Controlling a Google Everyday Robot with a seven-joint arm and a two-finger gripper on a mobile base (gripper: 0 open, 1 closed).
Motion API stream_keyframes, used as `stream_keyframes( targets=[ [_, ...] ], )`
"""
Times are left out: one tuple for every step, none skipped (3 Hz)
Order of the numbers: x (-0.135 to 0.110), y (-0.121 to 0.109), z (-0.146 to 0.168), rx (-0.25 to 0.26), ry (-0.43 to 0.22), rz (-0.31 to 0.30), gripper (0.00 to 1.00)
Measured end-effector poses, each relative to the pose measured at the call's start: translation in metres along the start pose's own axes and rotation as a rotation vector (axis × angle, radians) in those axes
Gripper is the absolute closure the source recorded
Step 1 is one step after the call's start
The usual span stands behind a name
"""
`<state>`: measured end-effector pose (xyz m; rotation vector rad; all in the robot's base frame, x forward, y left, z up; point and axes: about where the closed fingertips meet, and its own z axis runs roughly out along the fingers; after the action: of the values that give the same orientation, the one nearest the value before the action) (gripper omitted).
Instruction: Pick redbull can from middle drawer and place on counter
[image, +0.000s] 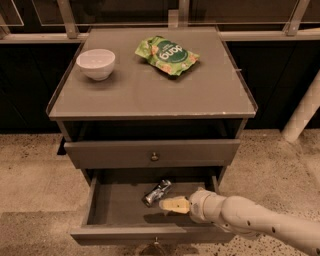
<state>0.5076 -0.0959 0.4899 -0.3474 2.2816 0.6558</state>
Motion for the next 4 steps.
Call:
stream_keyframes(
  targets=[
    [0.008, -0.001, 0.029, -0.017, 0.027, 0.027, 0.0],
    [0.01, 0.004, 0.066, -0.038, 0.073, 0.051, 0.0],
    [0.008, 0.014, 0.098, -0.055, 0.106, 0.063, 0.0],
    [0.008, 0.018, 0.138, -0.039, 0.132, 0.106, 0.0]
  ],
)
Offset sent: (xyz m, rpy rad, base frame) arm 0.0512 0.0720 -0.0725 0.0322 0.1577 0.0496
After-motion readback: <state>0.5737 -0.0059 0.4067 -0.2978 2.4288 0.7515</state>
